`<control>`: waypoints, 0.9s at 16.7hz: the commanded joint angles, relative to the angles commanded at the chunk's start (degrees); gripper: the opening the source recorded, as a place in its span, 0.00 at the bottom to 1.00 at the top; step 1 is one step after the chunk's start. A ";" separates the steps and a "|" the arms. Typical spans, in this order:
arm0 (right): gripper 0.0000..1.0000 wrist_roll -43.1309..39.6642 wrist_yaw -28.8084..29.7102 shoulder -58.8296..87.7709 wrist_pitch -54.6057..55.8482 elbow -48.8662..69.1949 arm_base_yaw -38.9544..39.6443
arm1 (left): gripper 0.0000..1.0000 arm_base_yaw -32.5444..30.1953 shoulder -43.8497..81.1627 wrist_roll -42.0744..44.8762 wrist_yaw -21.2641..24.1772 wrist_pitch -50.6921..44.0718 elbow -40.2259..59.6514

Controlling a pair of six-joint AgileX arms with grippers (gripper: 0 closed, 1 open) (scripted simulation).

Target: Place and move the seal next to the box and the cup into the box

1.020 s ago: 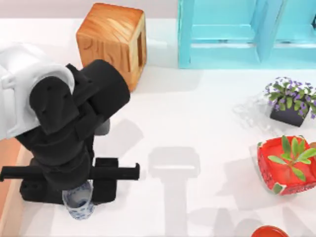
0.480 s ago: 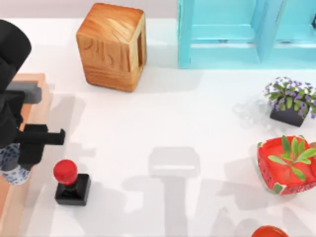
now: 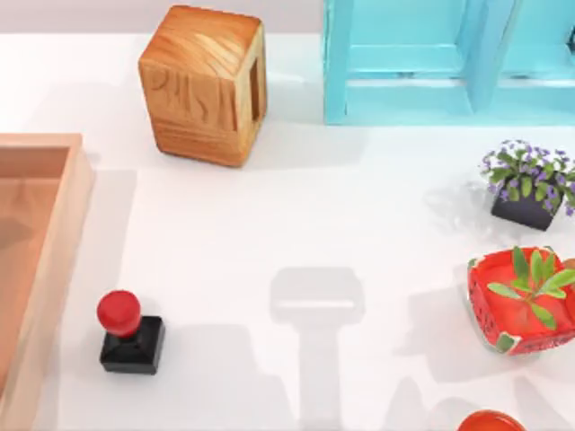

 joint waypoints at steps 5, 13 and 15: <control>1.00 0.00 0.00 0.00 0.00 0.00 0.00 | 0.00 9.32 0.04 8.94 2.80 1.27 -0.26; 1.00 0.00 0.00 0.00 0.00 0.00 0.00 | 0.00 9.79 0.43 9.11 2.75 3.55 -1.93; 1.00 0.00 0.00 0.00 0.00 0.00 0.00 | 0.00 9.90 1.25 9.15 2.84 7.53 -4.71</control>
